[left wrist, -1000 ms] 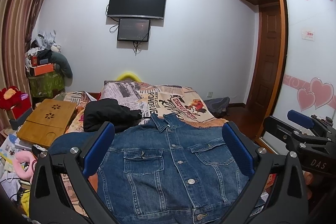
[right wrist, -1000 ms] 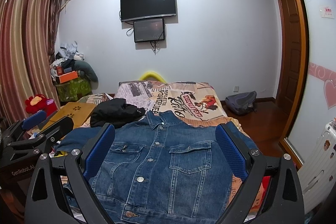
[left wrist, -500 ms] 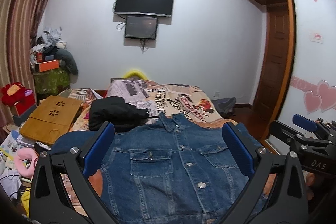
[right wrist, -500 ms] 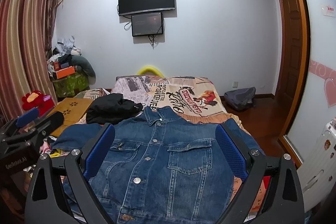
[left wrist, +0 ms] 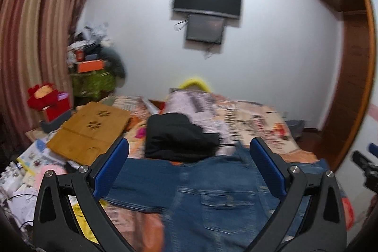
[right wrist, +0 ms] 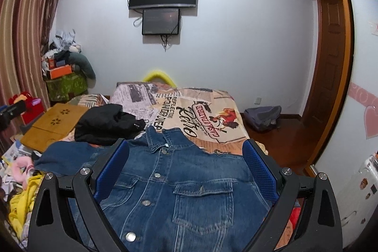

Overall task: Fold large clothes
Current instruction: 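Grasp the jacket sleeve nearest the left tool with the left gripper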

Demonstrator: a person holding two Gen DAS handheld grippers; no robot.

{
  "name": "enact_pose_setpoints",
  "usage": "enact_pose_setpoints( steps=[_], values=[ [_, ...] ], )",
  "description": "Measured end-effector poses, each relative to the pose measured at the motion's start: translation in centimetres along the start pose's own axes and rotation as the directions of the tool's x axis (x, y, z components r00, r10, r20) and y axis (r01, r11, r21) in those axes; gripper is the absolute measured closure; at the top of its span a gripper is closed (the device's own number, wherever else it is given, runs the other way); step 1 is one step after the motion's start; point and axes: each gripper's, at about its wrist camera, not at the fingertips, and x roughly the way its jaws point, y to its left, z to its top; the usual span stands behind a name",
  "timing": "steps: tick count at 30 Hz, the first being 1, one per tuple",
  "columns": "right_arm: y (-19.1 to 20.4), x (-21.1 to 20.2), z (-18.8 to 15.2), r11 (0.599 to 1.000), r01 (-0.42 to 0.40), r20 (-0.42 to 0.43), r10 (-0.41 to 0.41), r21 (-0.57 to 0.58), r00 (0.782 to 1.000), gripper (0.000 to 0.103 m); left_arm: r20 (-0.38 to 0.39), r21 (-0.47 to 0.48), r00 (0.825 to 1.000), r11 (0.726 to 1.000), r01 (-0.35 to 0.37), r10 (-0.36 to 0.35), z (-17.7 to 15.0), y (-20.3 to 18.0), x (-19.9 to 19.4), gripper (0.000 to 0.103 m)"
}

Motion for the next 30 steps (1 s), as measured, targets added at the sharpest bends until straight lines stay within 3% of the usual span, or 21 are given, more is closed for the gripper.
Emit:
enact_pose_setpoints(
  steps=[4, 8, 10, 15, 19, 22, 23, 24, 28, 30],
  values=[
    [0.1, 3.5, 0.6, 1.0, -0.017, -0.04, 0.015, -0.027, 0.999, 0.008, -0.067, -0.061, 0.996, 0.996, -0.069, 0.065, 0.1, 3.6, 4.3, 0.0],
    [0.7, 7.0, 0.8, 0.998, -0.006, -0.079, 0.001, -0.064, 0.997, 0.008, -0.169, -0.118, 0.979, 0.984, -0.133, 0.112, -1.0, 8.0, 8.8, 0.0],
    [1.1, 8.8, 0.5, 0.997, -0.021, -0.125, 0.012, -0.075, 0.992, 0.008, -0.243, -0.138, 0.961, 0.977, -0.165, 0.128, -2.0, 10.1, 11.0, 0.0],
    [1.6, 12.9, -0.7, 0.993, -0.089, -0.259, 0.065, -0.082, 0.964, 0.008, -0.435, -0.288, 0.899, 0.94, -0.181, 0.04, -6.6, 16.0, 15.5, 0.0],
    [2.6, 14.5, -2.1, 0.985, -0.104, -0.326, 0.055, -0.135, 0.944, 0.008, -0.528, -0.411, 0.848, 0.885, -0.219, -0.036, -10.7, 19.7, 16.7, 0.002],
    [2.9, 15.3, -2.4, 0.983, -0.105, -0.345, 0.048, -0.149, 0.937, 0.008, -0.575, -0.499, 0.808, 0.838, -0.222, -0.128, -13.2, 21.8, 17.6, 0.012],
    [2.9, 15.5, -2.5, 0.983, -0.107, -0.35, 0.05, -0.148, 0.935, 0.008, -0.592, -0.538, 0.788, 0.812, -0.227, -0.172, -14.4, 22.5, 18.0, 0.014],
    [2.9, 15.8, -2.4, 0.983, -0.111, -0.355, 0.053, -0.144, 0.933, 0.008, -0.596, -0.567, 0.777, 0.79, -0.231, -0.201, -15.3, 23.1, 18.3, 0.015],
    [2.9, 16.7, -2.2, 0.984, -0.124, -0.366, 0.069, -0.128, 0.928, 0.008, -0.592, -0.645, 0.761, 0.722, -0.25, -0.265, -17.6, 24.5, 19.2, 0.028],
    [2.8, 17.0, -2.2, 0.983, -0.137, -0.375, 0.082, -0.122, 0.923, 0.008, -0.582, -0.653, 0.771, 0.715, -0.251, -0.26, -18.2, 25.0, 19.8, 0.031]
  ],
)
